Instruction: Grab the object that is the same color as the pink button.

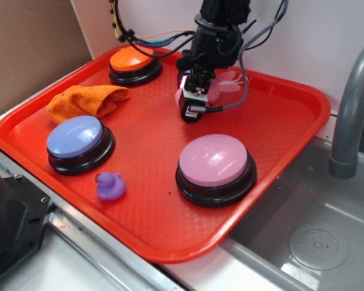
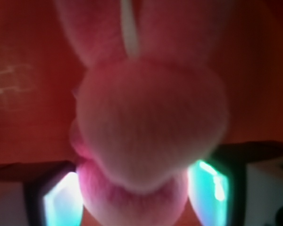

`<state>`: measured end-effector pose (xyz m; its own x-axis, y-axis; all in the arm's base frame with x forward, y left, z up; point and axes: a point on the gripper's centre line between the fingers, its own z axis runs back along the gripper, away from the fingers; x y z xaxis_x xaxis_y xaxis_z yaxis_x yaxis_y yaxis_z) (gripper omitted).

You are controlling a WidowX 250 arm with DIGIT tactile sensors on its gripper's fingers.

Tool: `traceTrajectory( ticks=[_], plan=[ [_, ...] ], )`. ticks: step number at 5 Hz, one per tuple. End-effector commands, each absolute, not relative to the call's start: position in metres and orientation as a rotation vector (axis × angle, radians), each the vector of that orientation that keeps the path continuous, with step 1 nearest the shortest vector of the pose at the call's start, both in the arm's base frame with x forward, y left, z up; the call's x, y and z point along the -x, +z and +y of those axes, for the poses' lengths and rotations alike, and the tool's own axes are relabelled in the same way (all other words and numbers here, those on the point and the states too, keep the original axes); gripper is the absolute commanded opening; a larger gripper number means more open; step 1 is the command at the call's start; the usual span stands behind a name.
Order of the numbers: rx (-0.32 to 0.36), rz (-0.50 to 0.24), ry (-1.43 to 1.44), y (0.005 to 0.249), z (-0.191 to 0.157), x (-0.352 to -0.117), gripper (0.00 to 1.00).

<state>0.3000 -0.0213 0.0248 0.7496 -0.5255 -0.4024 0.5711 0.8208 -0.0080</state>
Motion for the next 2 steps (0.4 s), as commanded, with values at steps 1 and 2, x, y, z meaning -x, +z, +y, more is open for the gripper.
traceTrajectory(
  ticks=[1,2],
  plan=[
    [-0.125,0.271,-0.313,0.076,-0.002,-0.305,0.00],
    [-0.112,0.168,-0.058,0.126,0.017,-0.299,0.00]
  ],
)
